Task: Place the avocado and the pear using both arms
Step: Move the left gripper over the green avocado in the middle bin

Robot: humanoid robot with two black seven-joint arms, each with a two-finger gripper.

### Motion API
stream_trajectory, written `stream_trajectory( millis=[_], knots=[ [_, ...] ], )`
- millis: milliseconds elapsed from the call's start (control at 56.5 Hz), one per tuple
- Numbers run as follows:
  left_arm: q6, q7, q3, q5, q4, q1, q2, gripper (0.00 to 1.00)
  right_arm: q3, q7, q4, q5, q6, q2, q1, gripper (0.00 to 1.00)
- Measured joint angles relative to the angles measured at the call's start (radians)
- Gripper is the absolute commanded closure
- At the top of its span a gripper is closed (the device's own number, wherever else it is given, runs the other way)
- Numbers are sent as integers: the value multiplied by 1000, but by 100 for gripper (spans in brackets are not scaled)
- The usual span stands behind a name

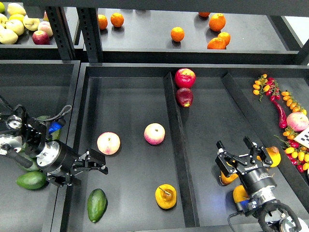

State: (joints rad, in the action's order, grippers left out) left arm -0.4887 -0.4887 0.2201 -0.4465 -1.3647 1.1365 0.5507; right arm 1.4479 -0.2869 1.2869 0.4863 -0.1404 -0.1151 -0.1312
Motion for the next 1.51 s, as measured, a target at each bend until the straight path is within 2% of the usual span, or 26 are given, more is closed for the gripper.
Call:
stream_trajectory(
  millis=[460, 832, 1204, 1505],
  knots=[
    [0, 0, 94, 9, 57, 11, -138, 0, 17, 0, 0, 3, 4, 7, 7, 0],
    [0, 0, 144, 5, 201, 9, -241, 0, 17, -1, 0, 8, 11, 11, 18, 0],
    [0, 0, 189, -2, 330, 4, -303, 0, 17, -1, 2, 11, 12, 11, 21, 0],
    [0, 0, 214, 0, 362, -1, -320, 0, 17, 0, 2, 11, 11, 12, 21, 0]
  ],
)
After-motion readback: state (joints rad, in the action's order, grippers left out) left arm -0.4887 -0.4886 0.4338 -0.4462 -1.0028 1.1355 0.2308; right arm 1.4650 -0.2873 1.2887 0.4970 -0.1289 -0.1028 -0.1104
